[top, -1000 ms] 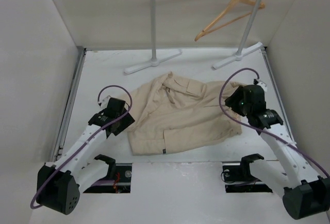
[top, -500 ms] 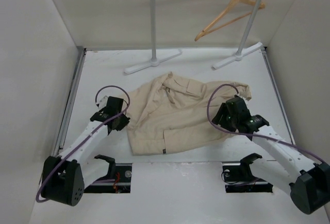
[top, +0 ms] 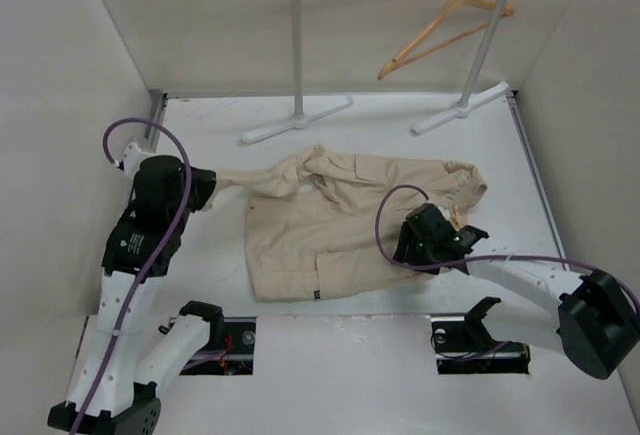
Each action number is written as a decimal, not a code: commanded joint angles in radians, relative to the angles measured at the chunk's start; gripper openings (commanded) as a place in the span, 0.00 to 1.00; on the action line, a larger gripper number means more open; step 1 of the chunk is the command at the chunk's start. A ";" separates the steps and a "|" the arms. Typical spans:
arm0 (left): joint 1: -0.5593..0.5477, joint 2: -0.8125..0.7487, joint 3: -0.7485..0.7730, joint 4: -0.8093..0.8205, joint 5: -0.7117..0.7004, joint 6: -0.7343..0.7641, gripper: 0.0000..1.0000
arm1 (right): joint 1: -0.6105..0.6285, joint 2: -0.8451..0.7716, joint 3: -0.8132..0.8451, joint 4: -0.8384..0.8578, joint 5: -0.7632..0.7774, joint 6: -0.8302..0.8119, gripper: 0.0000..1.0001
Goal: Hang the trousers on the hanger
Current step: Flatten out the trousers at the center of the board.
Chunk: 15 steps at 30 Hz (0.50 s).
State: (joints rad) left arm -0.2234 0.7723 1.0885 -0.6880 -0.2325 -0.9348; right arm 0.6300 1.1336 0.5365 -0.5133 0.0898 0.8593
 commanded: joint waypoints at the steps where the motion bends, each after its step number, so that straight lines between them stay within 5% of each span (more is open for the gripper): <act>1: -0.024 0.033 0.149 -0.047 -0.002 -0.041 0.01 | 0.035 -0.021 -0.021 0.018 -0.019 0.055 0.67; 6: -0.002 0.137 0.319 -0.047 -0.042 -0.023 0.05 | 0.029 -0.035 -0.021 0.010 -0.024 0.058 0.69; 12: 0.375 0.437 0.318 0.217 0.044 -0.010 0.06 | -0.034 0.003 0.071 0.007 -0.016 0.003 0.71; 15: 0.483 0.693 0.439 0.300 0.036 -0.038 0.03 | -0.049 0.005 0.112 0.006 -0.015 -0.016 0.72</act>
State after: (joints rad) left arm 0.1810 1.2667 1.4601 -0.5278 -0.2085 -0.9539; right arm 0.5941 1.1416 0.5758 -0.5190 0.0723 0.8711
